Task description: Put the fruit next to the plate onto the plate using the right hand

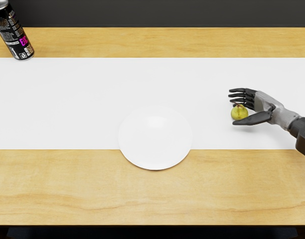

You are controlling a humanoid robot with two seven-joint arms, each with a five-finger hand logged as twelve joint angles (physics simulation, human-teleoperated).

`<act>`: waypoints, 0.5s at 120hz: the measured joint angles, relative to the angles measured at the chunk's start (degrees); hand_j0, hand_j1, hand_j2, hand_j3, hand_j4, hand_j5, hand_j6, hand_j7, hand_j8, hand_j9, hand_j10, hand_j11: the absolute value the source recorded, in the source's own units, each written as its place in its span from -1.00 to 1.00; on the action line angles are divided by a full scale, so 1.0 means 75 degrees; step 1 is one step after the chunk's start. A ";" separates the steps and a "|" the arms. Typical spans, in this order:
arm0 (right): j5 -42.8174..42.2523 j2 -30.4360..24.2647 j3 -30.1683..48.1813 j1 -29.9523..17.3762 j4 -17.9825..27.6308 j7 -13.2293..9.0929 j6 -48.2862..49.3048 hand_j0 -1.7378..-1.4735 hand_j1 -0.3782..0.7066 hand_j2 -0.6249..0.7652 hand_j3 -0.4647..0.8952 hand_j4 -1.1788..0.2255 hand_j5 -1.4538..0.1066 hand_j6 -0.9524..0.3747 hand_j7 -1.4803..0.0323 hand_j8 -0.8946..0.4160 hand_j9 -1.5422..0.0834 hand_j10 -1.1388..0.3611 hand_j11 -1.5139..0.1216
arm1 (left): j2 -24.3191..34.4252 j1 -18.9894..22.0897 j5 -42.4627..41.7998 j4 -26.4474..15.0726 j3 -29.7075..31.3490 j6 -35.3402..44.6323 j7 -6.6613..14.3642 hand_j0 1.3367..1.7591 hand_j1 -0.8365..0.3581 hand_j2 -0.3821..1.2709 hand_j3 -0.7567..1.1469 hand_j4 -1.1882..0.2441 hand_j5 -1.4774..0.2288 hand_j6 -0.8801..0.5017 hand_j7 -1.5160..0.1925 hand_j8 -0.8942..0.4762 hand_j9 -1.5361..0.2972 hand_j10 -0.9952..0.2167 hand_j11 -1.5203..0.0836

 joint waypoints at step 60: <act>0.0047 0.0001 -0.0110 0.0005 -0.0004 0.0015 0.0046 -0.40 0.09 -0.23 -0.32 0.00 0.10 -0.28 0.15 -0.36 0.16 0.18 0.06 | 0.0000 0.0000 0.0000 0.0000 0.0001 0.0000 0.0000 0.52 0.98 -0.54 -0.21 0.66 0.73 0.27 0.77 0.30 0.68 0.64 0.90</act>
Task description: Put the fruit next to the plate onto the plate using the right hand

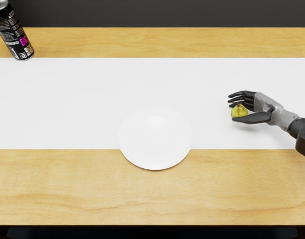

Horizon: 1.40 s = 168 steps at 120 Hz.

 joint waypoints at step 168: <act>0.0010 -0.0121 -0.0282 0.0282 0.0050 -0.0005 0.1055 -0.29 0.71 -0.06 -0.32 -0.32 -0.58 -0.79 -0.53 -0.49 -0.50 0.01 -0.53 | 0.0000 0.0000 -0.0001 0.0000 0.0003 0.0000 0.0002 0.52 0.98 -0.54 -0.20 0.66 0.73 0.27 0.77 0.30 0.68 0.64 0.90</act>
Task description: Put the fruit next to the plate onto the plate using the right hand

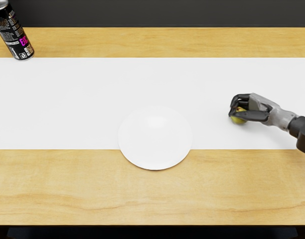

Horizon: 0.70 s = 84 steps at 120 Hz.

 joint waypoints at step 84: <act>0.0496 0.0347 -0.0015 0.0731 0.1099 -0.0003 0.0086 -0.35 0.90 0.28 -0.32 -0.44 -0.61 -0.71 -0.54 -0.45 -0.53 0.03 -0.60 | 0.0000 0.0000 -0.0001 0.0000 0.0002 0.0001 0.0001 0.52 0.98 -0.54 -0.20 0.66 0.73 0.27 0.77 0.30 0.68 0.64 0.90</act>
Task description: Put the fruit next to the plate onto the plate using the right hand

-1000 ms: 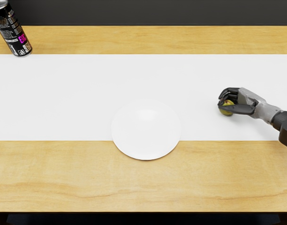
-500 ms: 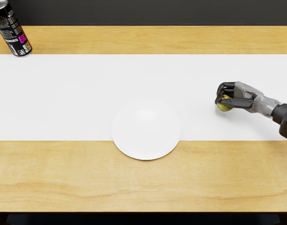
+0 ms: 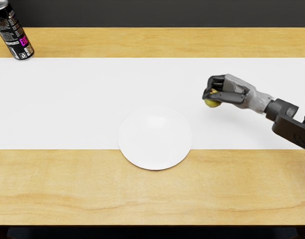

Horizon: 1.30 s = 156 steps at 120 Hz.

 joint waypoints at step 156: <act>0.0105 0.2150 -0.0847 -0.0008 0.0375 0.0003 0.0023 -0.39 0.64 0.02 -0.32 -0.30 -0.26 -0.70 -0.21 -0.51 -0.20 -0.07 -0.28 | 0.0000 0.0000 0.0001 0.0000 -0.0002 0.0005 -0.0002 0.52 0.98 -0.54 -0.20 0.66 0.73 0.27 0.77 0.30 0.68 0.64 0.90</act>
